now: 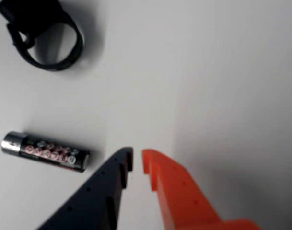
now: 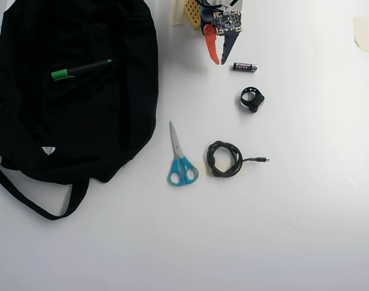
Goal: Put the green marker into the black bag
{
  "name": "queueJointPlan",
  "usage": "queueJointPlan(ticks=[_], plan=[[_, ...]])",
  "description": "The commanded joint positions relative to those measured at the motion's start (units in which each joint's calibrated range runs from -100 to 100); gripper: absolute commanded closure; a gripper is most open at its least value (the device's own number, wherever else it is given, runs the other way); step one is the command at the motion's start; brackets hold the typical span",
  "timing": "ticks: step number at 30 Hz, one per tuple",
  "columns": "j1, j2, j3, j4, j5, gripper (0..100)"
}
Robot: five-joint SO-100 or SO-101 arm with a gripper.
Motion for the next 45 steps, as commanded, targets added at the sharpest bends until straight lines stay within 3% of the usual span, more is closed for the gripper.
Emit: queueJointPlan(ticks=[1,7,45], plan=[[0.5,-0.6,0.9,-0.2,-0.1,98],[0.6,-0.4,10.5,-3.2,0.4,97],[0.4,-0.4,10.3,-3.7,0.3,98]])
